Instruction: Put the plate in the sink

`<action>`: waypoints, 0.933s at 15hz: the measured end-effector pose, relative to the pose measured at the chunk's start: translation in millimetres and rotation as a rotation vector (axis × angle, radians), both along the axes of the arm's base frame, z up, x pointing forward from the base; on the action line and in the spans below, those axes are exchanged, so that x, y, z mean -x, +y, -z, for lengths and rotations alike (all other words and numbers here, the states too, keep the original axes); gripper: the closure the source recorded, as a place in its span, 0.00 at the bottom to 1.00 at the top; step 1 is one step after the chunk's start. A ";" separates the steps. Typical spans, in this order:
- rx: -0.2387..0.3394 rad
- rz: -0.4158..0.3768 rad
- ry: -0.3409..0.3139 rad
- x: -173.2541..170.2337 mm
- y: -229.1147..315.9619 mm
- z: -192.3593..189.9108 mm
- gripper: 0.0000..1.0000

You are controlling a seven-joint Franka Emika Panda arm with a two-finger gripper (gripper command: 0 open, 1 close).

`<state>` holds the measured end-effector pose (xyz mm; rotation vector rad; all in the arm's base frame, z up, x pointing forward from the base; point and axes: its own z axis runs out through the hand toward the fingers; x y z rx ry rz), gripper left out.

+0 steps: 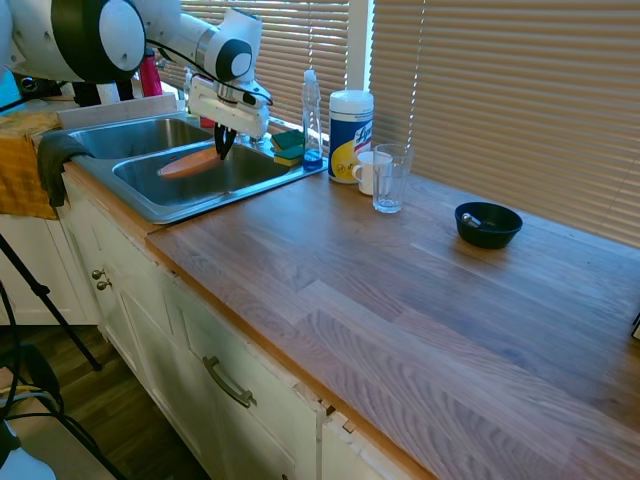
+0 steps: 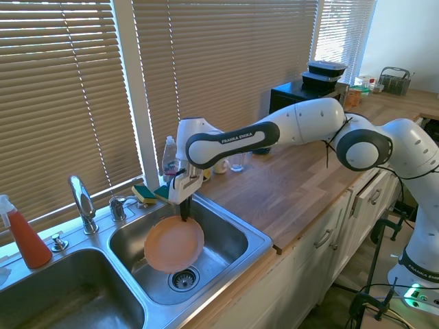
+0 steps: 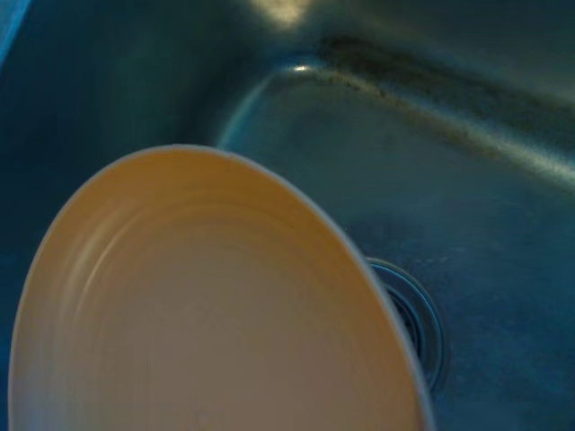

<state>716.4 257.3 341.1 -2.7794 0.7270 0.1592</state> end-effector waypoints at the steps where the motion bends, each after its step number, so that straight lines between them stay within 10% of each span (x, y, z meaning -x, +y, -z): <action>1: 0.010 -0.003 0.010 0.7 4.6 10.7 1.00; 9: 0.108 0.042 0.022 4.4 37.9 89.4 1.00; 10: 0.114 0.054 0.024 1.8 35.6 96.5 0.00; 14: 0.123 0.070 0.015 -7.9 29.7 108.9 0.00</action>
